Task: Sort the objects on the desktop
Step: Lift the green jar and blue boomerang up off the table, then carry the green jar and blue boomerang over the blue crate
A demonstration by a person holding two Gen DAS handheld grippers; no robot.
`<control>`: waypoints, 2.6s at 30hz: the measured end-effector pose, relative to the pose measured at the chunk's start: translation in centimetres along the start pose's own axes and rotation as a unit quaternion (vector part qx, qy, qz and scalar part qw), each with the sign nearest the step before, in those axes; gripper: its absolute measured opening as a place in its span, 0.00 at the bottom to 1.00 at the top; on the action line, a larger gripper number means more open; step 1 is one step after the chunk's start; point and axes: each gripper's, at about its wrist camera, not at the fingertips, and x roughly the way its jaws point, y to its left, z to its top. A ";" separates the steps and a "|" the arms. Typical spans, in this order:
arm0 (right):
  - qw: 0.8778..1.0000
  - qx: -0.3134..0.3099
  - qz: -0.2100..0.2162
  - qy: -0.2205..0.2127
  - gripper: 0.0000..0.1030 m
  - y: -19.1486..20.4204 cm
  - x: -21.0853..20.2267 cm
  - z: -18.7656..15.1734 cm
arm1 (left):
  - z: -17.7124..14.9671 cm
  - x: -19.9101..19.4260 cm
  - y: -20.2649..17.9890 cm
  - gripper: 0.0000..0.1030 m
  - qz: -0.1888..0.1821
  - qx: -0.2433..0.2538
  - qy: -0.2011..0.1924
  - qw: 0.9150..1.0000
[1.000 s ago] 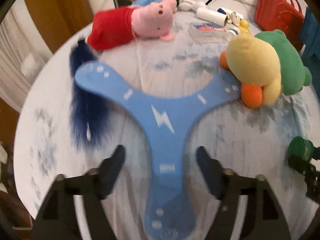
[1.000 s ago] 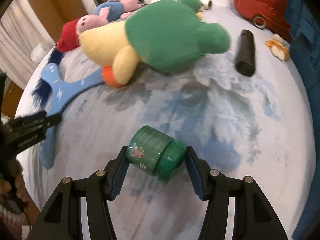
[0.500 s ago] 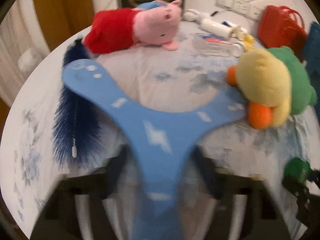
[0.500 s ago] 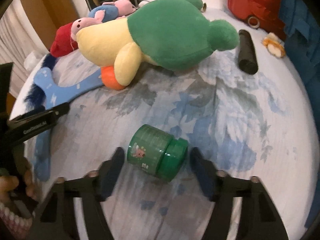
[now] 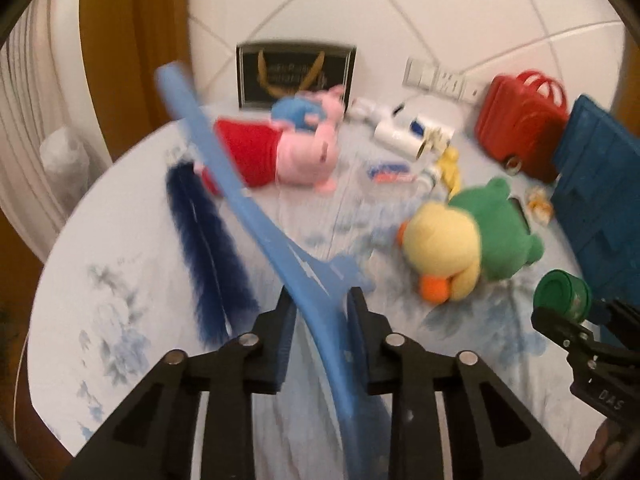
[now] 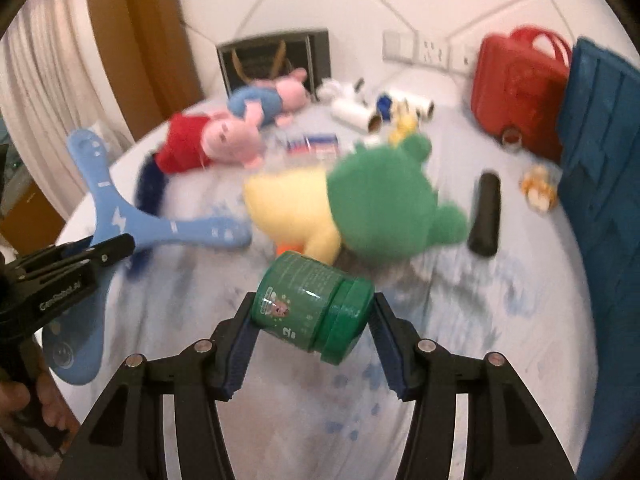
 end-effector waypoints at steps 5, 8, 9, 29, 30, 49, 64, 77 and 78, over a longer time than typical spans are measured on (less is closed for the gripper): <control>0.999 -0.011 0.004 -0.038 0.52 0.6 -3.2 1.6 | 1.2 -2.1 -0.8 0.14 -0.008 0.012 -0.015 1.000; 0.999 -0.012 0.007 -0.052 0.52 0.6 -4.4 2.1 | 1.8 -3.3 -1.9 0.11 -0.014 0.022 -0.029 0.999; 0.998 -0.011 0.010 -0.058 0.52 0.5 -4.9 2.3 | 2.0 -3.7 -2.4 0.11 -0.015 0.027 -0.034 0.999; 0.995 -0.030 0.078 0.055 0.53 0.2 2.5 -0.6 | -7.8 3.3 3.0 0.69 0.104 -0.052 0.102 0.988; 0.994 -0.036 0.084 0.062 0.53 0.7 3.3 -0.8 | -8.1 3.9 3.5 0.69 0.109 -0.063 0.105 0.987; 0.979 -0.143 0.115 0.087 0.53 9.0 10.6 -1.9 | -9.0 7.2 4.9 0.54 0.110 -0.135 0.061 0.983; 0.984 -0.137 0.115 0.011 0.53 8.6 3.6 1.7 | -3.8 -3.2 1.6 0.50 0.084 -0.088 -0.063 0.991; 0.985 -0.037 -0.015 -0.167 0.53 -3.6 -14.9 5.4 | 4.4 -12.8 -15.6 0.50 -0.059 0.070 -0.189 0.978; 0.983 -0.022 -0.035 -0.181 0.53 -5.4 -17.1 5.1 | 5.0 -13.7 -18.3 0.50 -0.084 0.089 -0.201 0.972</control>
